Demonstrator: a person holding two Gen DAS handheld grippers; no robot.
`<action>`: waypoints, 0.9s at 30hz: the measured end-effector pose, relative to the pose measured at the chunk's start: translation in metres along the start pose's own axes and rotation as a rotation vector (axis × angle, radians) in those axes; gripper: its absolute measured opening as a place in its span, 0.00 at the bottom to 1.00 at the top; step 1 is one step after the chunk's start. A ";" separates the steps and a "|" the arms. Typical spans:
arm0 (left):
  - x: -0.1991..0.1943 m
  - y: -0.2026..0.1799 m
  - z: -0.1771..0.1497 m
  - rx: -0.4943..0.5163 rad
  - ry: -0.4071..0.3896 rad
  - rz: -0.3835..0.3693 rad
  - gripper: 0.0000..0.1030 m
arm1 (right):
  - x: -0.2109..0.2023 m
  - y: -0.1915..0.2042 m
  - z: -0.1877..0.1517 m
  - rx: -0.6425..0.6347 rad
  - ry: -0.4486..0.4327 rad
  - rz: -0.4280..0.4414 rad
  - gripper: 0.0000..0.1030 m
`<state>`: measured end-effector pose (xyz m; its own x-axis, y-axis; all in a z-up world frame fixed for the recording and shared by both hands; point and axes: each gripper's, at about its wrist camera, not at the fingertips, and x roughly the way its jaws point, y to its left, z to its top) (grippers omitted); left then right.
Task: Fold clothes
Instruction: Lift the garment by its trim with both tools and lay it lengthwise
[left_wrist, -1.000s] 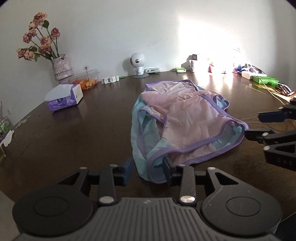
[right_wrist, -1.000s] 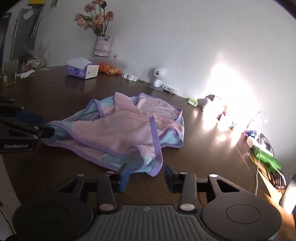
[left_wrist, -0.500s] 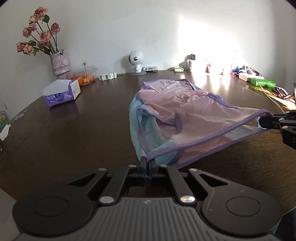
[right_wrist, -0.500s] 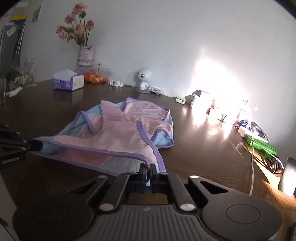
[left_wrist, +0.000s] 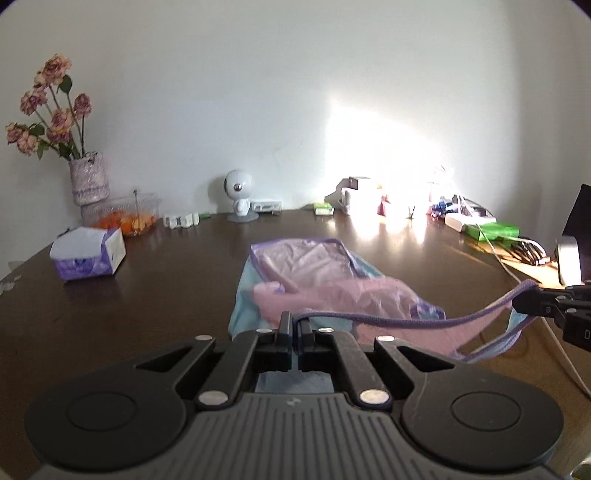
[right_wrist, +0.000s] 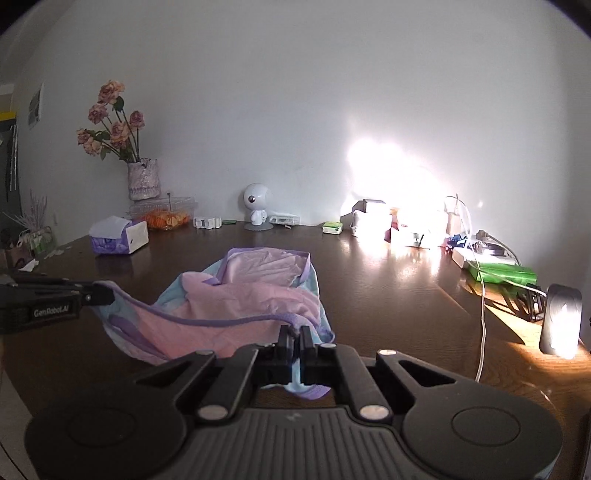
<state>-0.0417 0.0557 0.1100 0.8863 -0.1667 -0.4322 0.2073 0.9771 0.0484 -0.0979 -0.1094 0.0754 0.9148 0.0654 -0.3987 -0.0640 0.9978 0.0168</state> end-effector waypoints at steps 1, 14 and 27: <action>0.017 0.000 0.022 0.005 0.003 -0.018 0.02 | 0.012 -0.004 0.017 -0.010 -0.006 0.000 0.02; 0.058 0.049 0.345 0.000 -0.247 -0.033 0.01 | 0.100 -0.055 0.344 -0.124 -0.252 -0.125 0.02; -0.037 0.015 0.182 0.074 -0.162 -0.039 0.02 | 0.003 -0.041 0.196 -0.210 -0.120 -0.061 0.02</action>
<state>0.0042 0.0528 0.2900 0.9308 -0.2289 -0.2849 0.2672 0.9581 0.1033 -0.0139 -0.1478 0.2534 0.9594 0.0181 -0.2813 -0.0769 0.9769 -0.1996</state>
